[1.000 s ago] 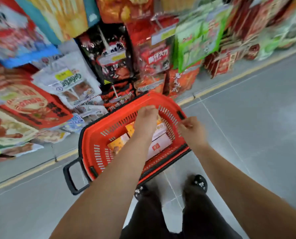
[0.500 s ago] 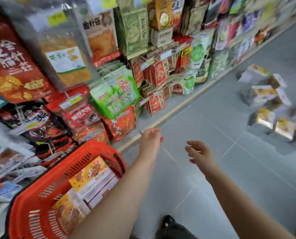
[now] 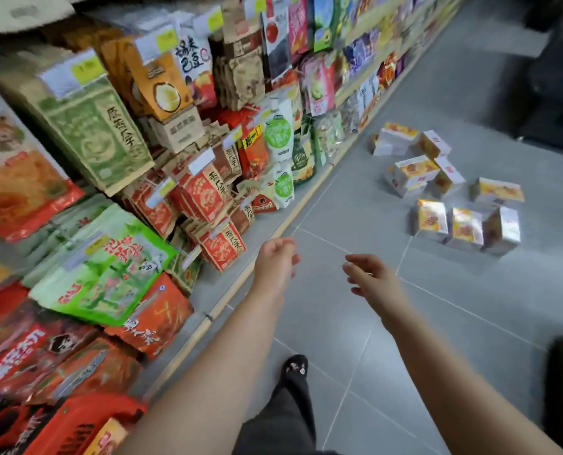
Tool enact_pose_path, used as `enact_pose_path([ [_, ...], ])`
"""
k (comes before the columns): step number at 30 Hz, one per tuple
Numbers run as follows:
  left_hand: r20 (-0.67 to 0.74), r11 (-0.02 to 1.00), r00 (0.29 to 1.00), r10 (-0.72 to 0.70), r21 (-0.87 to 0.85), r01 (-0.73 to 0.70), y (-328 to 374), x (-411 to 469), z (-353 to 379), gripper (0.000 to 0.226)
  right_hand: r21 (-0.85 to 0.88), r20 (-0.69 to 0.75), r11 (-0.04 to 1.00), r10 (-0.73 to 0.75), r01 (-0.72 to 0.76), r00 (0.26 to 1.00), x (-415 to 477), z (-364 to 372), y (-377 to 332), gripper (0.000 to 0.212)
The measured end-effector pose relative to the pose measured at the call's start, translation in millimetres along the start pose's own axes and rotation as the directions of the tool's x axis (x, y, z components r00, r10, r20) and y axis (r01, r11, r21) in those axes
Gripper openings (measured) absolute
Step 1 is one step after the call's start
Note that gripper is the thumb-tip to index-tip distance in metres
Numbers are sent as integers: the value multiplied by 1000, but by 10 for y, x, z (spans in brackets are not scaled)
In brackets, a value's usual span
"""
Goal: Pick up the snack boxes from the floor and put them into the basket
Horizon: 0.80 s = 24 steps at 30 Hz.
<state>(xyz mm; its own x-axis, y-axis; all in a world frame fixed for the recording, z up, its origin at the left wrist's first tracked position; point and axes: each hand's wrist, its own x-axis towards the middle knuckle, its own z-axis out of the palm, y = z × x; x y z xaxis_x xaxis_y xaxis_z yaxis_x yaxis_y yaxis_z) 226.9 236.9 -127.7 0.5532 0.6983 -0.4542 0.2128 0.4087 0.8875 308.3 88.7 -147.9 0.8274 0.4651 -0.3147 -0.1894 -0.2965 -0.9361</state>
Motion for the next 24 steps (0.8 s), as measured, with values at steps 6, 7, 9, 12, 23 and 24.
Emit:
enact_pose_path([
  [6, 96, 996, 995, -17, 84, 9, 361, 905, 687, 11, 70, -145, 997, 35, -25, 989, 835, -311, -279, 11],
  [7, 128, 995, 991, -25, 103, 11, 440, 1081, 898, 12, 88, -188, 996, 48, -32, 981, 1001, -420, -322, 12],
  [9, 177, 992, 983, -42, 127, 19, 532, 1310, 1231, 16, 104, -251, 994, 60, -35, 966, 1206, -610, -384, 12],
  [12, 269, 982, 960, -78, 185, 28, 583, 1599, 1758, 16, 148, -356, 988, 102, -51, 929, 1497, -967, -393, 10],
  [23, 336, 951, 927, -164, 305, 58, 504, 2484, 3703, 17, 208, -477, 972, 196, -107, 857, 2835, -2525, -322, 18],
  [24, 331, 946, 927, -178, 316, 68, 497, 2550, 3930, 17, 206, -470, 971, 208, -123, 858, 2971, -2704, -323, 19],
])
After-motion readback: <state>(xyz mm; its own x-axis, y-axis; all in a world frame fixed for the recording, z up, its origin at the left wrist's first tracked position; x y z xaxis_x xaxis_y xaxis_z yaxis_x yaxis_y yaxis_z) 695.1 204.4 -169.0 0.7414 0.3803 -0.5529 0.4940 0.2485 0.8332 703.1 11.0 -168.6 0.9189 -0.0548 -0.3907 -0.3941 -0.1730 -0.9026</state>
